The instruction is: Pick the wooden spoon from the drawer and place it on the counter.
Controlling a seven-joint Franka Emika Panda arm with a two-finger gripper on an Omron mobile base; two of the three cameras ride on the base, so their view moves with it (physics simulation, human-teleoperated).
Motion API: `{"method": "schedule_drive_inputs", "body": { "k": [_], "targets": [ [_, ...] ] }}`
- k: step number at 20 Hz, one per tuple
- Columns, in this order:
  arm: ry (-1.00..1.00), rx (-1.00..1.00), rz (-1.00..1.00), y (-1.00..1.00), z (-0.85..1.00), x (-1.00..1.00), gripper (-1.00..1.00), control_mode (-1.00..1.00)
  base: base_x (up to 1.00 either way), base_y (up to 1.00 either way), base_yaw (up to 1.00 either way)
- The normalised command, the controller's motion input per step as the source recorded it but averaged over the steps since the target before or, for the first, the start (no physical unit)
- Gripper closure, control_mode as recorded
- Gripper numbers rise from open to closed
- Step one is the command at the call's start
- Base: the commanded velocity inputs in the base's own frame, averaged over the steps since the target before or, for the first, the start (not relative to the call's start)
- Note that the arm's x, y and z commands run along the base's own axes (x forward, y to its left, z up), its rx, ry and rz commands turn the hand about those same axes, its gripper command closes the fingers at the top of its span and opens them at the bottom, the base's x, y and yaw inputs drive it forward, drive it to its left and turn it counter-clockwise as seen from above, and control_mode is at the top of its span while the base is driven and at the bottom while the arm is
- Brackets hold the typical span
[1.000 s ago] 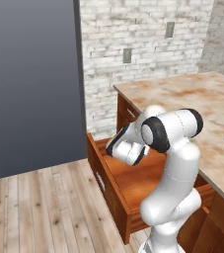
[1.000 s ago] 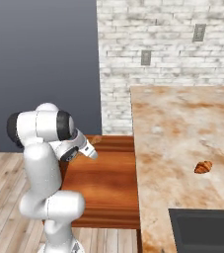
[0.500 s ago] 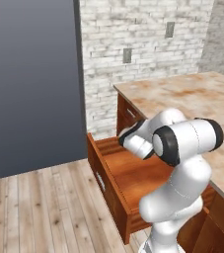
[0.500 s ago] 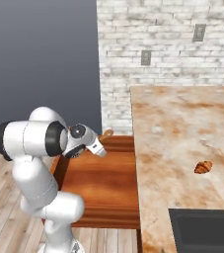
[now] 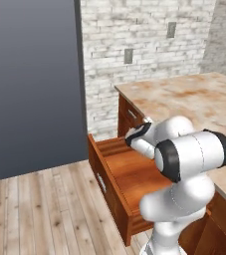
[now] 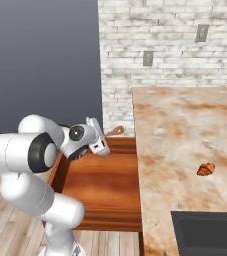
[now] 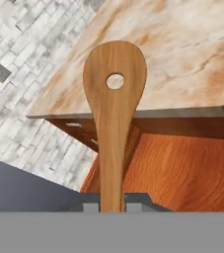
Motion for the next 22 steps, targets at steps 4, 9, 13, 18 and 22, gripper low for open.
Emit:
{"method": "schedule_drive_inputs", "body": {
  "k": [4,9,13,18,22],
  "targets": [
    [-0.44,0.26,-0.37,-0.30,1.00,0.04,1.00,-1.00,0.00,0.00,0.00],
    [0.09,0.47,-0.39,-0.88,0.97,-0.03,1.00,-1.00,0.00,0.00,0.00],
    [0.43,0.48,-0.38,-1.00,0.53,-0.11,1.00,-1.00,0.00,0.00,0.00],
    [0.33,0.48,-0.26,-1.00,0.88,-0.02,1.00,-1.00,0.00,0.00,0.00],
    [0.12,0.42,-0.20,-1.00,0.49,0.07,1.00,-1.00,0.00,0.00,0.00]
  ]
}}
